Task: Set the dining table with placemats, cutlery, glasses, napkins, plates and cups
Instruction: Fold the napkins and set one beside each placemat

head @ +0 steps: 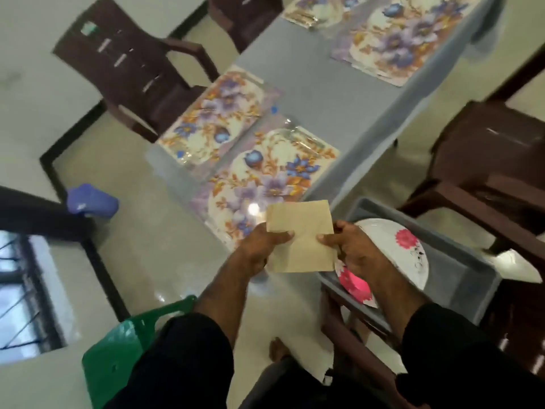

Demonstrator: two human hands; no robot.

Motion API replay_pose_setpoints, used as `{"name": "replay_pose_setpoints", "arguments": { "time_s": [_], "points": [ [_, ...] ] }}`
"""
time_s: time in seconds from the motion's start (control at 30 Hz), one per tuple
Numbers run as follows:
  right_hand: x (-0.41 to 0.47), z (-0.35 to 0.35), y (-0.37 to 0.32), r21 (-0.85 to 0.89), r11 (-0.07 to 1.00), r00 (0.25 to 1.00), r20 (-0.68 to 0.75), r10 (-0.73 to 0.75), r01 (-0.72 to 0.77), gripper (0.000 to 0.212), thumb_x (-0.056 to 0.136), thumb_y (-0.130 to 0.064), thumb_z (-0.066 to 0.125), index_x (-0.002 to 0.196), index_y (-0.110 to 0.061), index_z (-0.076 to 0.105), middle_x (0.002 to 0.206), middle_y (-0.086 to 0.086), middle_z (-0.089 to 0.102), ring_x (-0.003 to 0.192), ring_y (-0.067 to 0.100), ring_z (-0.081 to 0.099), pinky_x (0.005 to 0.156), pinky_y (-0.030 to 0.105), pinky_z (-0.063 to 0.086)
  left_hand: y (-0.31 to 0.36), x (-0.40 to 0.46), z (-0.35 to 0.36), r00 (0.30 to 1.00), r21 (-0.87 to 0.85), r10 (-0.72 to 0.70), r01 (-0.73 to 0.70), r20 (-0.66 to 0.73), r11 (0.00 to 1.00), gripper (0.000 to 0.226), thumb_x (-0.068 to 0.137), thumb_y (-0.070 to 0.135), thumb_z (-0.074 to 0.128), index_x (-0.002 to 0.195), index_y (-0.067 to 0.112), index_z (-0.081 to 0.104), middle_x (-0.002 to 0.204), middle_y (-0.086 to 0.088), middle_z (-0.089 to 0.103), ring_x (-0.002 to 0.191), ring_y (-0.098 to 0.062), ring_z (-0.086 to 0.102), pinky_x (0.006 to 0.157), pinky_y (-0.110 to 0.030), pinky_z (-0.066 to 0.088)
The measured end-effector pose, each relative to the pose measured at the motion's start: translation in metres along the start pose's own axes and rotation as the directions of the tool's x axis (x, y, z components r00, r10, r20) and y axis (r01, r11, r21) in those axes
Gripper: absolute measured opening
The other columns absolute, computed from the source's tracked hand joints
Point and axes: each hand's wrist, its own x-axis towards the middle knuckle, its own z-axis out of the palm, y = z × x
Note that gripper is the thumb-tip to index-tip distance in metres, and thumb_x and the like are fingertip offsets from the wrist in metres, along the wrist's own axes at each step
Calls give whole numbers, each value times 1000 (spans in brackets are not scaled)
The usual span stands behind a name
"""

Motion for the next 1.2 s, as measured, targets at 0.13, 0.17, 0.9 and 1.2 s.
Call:
{"name": "replay_pose_setpoints", "arguments": {
  "time_s": [0.13, 0.17, 0.9, 1.2],
  "points": [
    [-3, 97, 13, -181, 983, 994, 95, 45, -27, 30, 88, 0, 75, 115, -11, 72, 108, 8, 78, 103, 31, 70, 88, 43, 56, -13, -55, -86, 994, -47, 43, -47, -96, 998, 47, 84, 9, 83, 129, 3, 71, 121, -18, 77, 110, -37, 73, 97, -49, 62],
    [-4, 121, 19, -227, 973, 992, 113, 57, -31, 25, 90, -2, 75, 113, -12, 72, 106, 7, 78, 100, 29, 70, 87, 43, 55, -20, -68, -109, 989, -74, 52, -63, -141, 995, 41, 88, 3, 80, 128, 1, 71, 117, -16, 78, 103, -33, 74, 89, -43, 64],
    [-64, 697, -37, -372, 652, 651, 715, -253, 661, 30, 87, -5, 81, 113, -10, 70, 100, 17, 74, 88, 29, 72, 75, 39, 57, 35, -345, -515, 622, -385, 360, -745, -695, 544, 26, 110, 23, 55, 131, 18, 69, 122, -8, 79, 109, -28, 76, 99, -54, 59],
    [-79, 774, -151, -184, 529, 456, 770, -446, 829, 19, 85, 0, 82, 101, -7, 72, 80, 13, 66, 69, 19, 62, 57, 32, 46, 174, -394, -537, 365, -233, 321, -894, -874, 382, 41, 105, 23, 62, 141, 5, 63, 131, -22, 73, 124, -44, 68, 108, -65, 51]
  ]
}}
